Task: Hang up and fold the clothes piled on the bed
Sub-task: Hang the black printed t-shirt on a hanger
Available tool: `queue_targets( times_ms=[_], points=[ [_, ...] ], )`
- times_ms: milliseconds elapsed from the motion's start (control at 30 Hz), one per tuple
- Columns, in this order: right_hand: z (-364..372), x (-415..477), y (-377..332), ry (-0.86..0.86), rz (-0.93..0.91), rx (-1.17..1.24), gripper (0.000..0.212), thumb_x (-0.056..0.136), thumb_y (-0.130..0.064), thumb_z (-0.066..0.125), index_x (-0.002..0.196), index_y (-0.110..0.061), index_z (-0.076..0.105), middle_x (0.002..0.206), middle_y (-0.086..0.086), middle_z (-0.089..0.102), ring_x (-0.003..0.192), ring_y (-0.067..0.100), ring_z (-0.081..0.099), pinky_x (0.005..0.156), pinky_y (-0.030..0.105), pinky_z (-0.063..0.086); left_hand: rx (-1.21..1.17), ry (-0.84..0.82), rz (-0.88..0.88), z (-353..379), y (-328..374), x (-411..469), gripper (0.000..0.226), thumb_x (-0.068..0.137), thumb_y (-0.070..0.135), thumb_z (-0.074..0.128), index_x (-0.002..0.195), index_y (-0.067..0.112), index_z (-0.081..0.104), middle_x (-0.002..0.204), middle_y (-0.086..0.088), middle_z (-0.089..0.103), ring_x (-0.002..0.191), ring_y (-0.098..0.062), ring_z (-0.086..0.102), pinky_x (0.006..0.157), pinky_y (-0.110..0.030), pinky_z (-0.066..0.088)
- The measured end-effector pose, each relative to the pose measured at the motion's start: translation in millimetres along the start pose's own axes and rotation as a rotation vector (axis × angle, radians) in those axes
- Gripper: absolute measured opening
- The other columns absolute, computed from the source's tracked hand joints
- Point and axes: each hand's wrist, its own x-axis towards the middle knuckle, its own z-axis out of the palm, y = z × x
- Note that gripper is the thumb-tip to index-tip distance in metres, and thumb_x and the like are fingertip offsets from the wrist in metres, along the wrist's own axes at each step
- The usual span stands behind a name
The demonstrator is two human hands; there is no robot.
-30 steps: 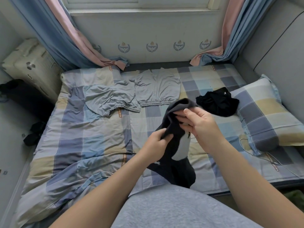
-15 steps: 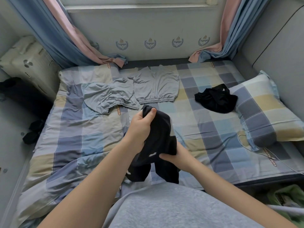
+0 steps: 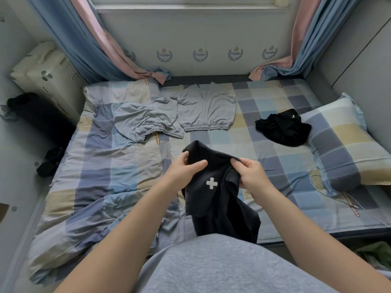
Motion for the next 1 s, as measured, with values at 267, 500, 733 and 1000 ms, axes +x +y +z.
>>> queue_targets(
  times_ms=[267, 500, 733, 1000],
  points=[
    [-4, -9, -27, 0.111, -0.080, 0.367, 0.024, 0.104, -0.026, 0.054, 0.103, -0.009, 0.070, 0.095, 0.015, 0.077, 0.084, 0.028, 0.076, 0.062, 0.033, 0.060, 0.258, -0.163, -0.167, 10, -33, -10, 0.130, 0.054, 0.071, 0.082, 0.159, 0.031, 0.017, 0.156, 0.004, 0.039, 0.135, -0.015, 0.048, 0.100, -0.029, 0.044],
    [-11, -21, -44, 0.083, -0.228, 0.634, 0.027, 0.105, -0.025, 0.049, 0.108, -0.006, 0.069, 0.100, 0.016, 0.076, 0.090, 0.029, 0.075, 0.068, 0.036, 0.061, 0.338, -0.071, -0.224, 32, -57, 0, 0.042, 0.092, 0.029, 0.067, 0.126, 0.011, 0.051, 0.096, -0.002, 0.063, 0.071, -0.011, 0.058, 0.039, -0.013, 0.040],
    [-30, -16, -12, 0.292, -0.072, 0.582, 0.024, 0.105, -0.029, 0.050, 0.111, -0.012, 0.067, 0.101, 0.011, 0.076, 0.082, 0.022, 0.076, 0.061, 0.030, 0.059, 0.014, 0.226, 0.037, 14, -40, 12, 0.024, 0.098, 0.005, 0.047, 0.092, 0.011, 0.069, 0.083, -0.013, 0.072, 0.081, -0.031, 0.066, 0.073, -0.041, 0.055],
    [-26, -15, 36, 0.157, 0.179, 0.233, 0.024, 0.099, -0.016, 0.062, 0.122, -0.020, 0.056, 0.121, 0.010, 0.065, 0.109, 0.027, 0.066, 0.075, 0.036, 0.056, -0.049, 0.138, 0.172, 14, 0, -2, 0.021, 0.101, 0.012, 0.053, 0.086, 0.002, 0.064, 0.074, -0.010, 0.057, 0.069, -0.021, 0.052, 0.063, -0.035, 0.039]
  ],
)
